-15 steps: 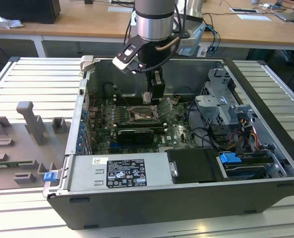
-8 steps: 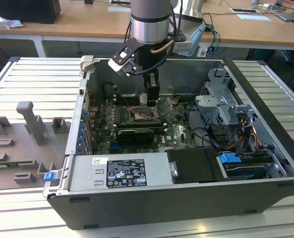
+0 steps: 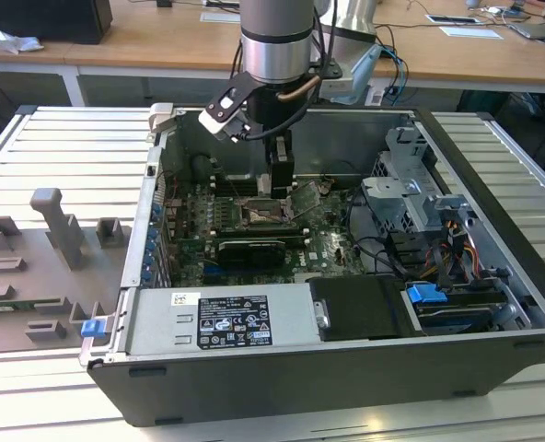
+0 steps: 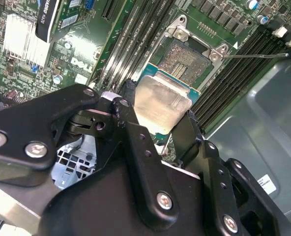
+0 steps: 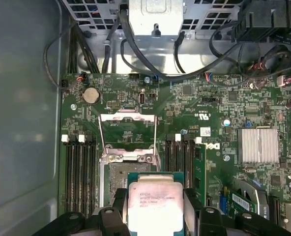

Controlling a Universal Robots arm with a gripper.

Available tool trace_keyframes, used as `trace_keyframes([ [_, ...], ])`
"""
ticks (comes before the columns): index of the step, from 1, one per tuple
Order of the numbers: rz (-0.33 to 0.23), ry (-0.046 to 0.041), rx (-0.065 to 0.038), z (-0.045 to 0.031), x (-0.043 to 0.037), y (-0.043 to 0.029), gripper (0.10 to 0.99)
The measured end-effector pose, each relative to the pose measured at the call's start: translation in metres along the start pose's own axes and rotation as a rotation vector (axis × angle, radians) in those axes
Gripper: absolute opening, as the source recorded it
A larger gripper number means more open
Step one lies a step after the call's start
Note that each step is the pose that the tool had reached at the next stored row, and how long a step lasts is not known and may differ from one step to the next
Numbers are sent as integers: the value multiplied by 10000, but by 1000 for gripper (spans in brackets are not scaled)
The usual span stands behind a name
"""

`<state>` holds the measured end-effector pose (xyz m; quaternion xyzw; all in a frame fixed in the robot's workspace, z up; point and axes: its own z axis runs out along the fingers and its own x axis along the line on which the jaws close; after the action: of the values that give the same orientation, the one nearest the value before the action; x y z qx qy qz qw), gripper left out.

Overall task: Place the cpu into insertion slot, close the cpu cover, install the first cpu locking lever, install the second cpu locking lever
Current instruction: 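Place the cpu into insertion slot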

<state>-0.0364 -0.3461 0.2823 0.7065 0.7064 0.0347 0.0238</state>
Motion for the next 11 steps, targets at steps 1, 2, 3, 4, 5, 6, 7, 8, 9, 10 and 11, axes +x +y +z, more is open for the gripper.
trace_keyframes([
  [1, 0, 1, -1, 0, 0, -1, 541],
  [2, 1, 0, 0, 1, 0, -2, 541],
  [3, 10, 4, -1, 3, 0, -6, 541],
  [4, 33, 9, -3, 11, 3, -7, 541],
  [5, 78, 5, -1, 31, 9, -10, 541],
  [6, 80, 4, -1, 48, 13, -14, 541],
  [7, 32, 9, -5, 82, 24, -29, 541],
  [8, -42, 15, -10, 100, 28, -34, 541],
  [9, -130, 23, -12, 116, 32, -37, 541],
  [10, -282, 35, -11, 147, 38, -39, 541],
  [11, -375, 43, -12, 174, 41, -41, 541],
])
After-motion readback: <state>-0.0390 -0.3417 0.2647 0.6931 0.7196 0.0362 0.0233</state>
